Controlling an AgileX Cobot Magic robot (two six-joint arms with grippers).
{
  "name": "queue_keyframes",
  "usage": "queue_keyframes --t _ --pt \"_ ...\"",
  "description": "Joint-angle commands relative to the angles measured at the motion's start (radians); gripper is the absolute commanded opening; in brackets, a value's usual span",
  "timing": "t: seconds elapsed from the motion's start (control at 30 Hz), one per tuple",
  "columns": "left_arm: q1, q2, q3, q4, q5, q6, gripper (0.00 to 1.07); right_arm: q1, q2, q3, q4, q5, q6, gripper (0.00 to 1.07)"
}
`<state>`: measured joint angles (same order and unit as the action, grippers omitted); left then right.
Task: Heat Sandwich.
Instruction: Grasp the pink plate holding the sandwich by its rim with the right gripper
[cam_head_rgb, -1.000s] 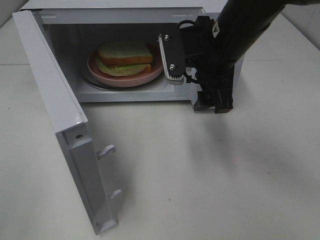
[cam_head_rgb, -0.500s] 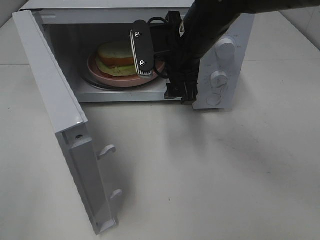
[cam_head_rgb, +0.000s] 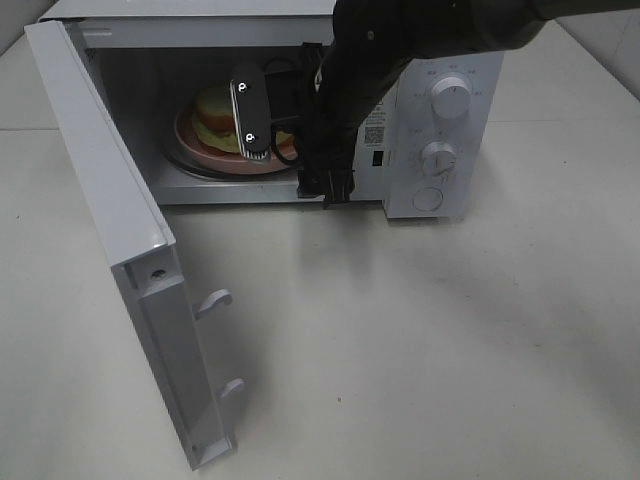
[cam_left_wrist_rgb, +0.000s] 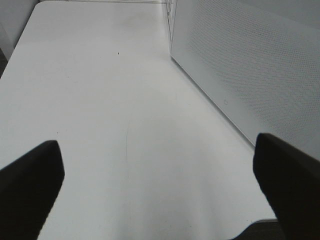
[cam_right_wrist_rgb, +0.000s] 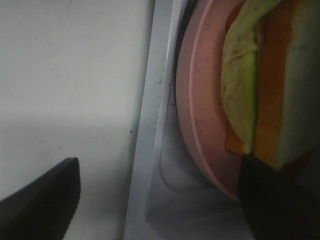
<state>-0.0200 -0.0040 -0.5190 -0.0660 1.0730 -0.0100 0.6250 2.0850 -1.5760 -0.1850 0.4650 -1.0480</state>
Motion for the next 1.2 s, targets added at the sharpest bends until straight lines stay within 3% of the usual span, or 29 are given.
queue_keyframes --t 0.03,0.47,0.8,0.9,0.93,0.97,1.03,1.07,1.2 --pt "-0.005 -0.016 0.002 -0.002 -0.002 0.000 0.98 0.006 0.034 -0.040 0.002 -0.005 -0.013 0.81" --pt "-0.005 -0.016 0.002 -0.002 -0.002 0.000 0.98 0.006 0.234 -0.256 0.005 0.005 0.003 0.77" --pt "-0.005 -0.016 0.002 -0.002 -0.002 0.000 0.98 0.003 0.288 -0.300 0.009 0.050 0.003 0.74" --pt "-0.005 -0.016 0.002 -0.002 -0.002 0.000 0.98 0.003 0.288 -0.300 0.009 0.052 0.018 0.62" --pt "-0.005 -0.016 0.002 -0.002 -0.002 0.000 0.98 0.003 0.288 -0.300 0.009 0.057 0.023 0.47" --pt "-0.005 -0.016 0.002 -0.002 -0.002 0.000 0.98 0.003 0.288 -0.300 0.009 0.057 0.023 0.47" --pt "-0.005 -0.016 0.002 -0.002 -0.002 0.000 0.98 0.003 0.288 -0.300 0.009 0.074 0.023 0.25" --pt "-0.005 -0.016 0.002 -0.002 -0.002 0.000 0.98 0.003 0.288 -0.300 0.009 0.087 0.023 0.02" --pt "-0.005 -0.016 0.002 -0.002 -0.002 0.000 0.98 0.003 0.288 -0.300 0.011 0.105 0.021 0.00"
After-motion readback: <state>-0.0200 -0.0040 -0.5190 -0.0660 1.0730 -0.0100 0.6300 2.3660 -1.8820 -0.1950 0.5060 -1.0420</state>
